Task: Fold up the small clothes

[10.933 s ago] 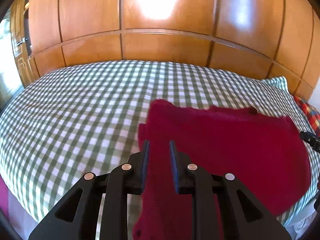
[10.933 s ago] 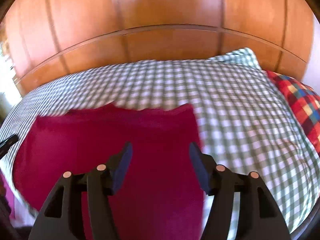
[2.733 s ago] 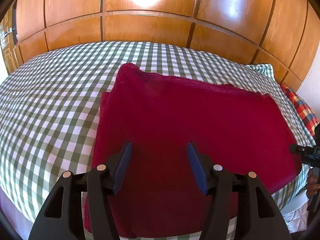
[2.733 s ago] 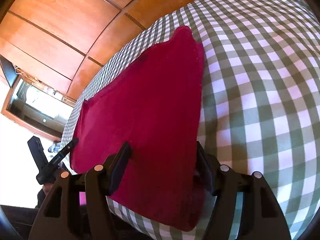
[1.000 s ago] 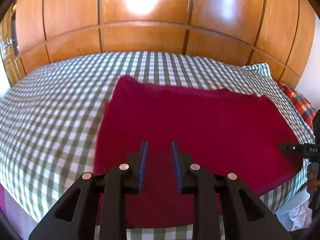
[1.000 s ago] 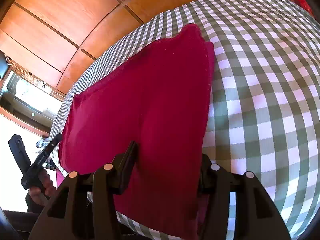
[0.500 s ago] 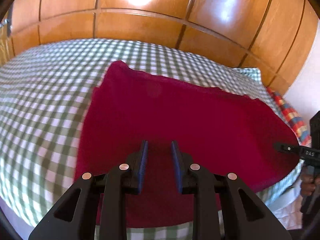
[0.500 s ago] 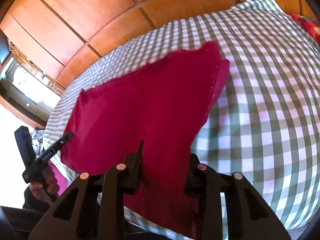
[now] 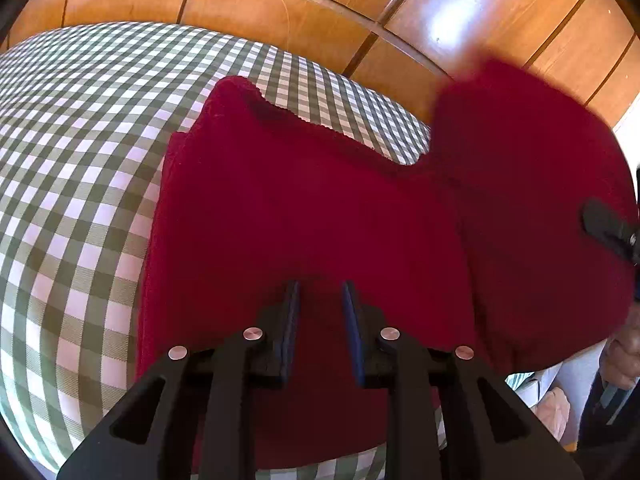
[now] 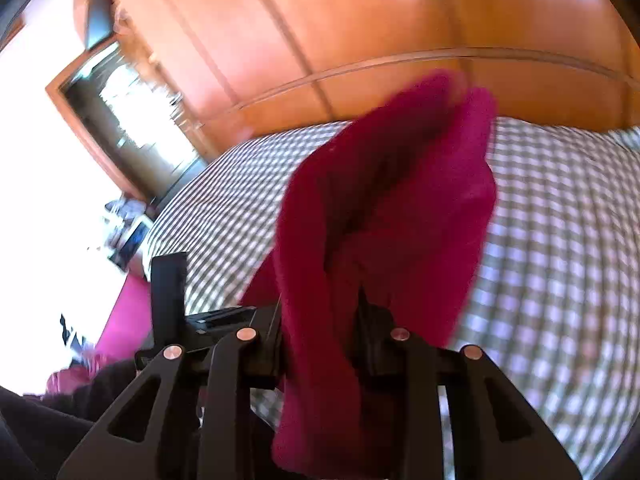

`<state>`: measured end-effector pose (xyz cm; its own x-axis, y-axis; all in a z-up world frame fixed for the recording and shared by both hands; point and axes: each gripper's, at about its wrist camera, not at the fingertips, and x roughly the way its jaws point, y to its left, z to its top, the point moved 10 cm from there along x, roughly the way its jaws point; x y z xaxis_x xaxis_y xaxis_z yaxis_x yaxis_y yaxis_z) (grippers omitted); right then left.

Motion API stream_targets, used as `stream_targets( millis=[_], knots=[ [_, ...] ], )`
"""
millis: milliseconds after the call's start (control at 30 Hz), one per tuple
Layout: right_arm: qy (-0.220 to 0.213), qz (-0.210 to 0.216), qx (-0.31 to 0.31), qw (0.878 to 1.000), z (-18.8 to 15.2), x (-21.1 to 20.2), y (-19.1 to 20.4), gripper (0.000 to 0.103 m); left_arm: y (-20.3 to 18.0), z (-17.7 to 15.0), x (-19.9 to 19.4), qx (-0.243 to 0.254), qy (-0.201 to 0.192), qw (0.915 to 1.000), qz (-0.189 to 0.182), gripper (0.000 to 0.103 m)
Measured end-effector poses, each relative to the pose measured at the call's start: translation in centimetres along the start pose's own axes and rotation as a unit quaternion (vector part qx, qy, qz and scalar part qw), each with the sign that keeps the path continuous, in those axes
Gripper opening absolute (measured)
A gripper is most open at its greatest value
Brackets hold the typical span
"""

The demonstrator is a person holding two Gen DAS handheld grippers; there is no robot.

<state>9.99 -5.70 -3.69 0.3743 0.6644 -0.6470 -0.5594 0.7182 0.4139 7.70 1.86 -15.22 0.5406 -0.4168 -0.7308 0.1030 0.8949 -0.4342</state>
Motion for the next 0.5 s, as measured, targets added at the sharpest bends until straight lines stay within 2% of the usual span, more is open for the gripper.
stream_targets(
  millis=[200, 267, 500],
  knots=[
    [0.035, -0.013, -0.002, 0.999, -1.0, 4.3, 0.8, 0.027, -0.1, -0.5, -1.1, 0.016, -0.010, 0.9993, 0.031, 0.022],
    [0.039, -0.014, 0.002, 0.999, -1.4, 4.6, 0.7, 0.027, 0.0, -0.7, -1.4, 0.016, -0.012, 0.9992, 0.035, 0.022],
    [0.037, -0.020, -0.011, 0.999, 0.6, 5.4, 2.3, 0.026, 0.7, -0.5, -2.7, 0.019, -0.020, 0.9981, 0.054, 0.022]
  ],
)
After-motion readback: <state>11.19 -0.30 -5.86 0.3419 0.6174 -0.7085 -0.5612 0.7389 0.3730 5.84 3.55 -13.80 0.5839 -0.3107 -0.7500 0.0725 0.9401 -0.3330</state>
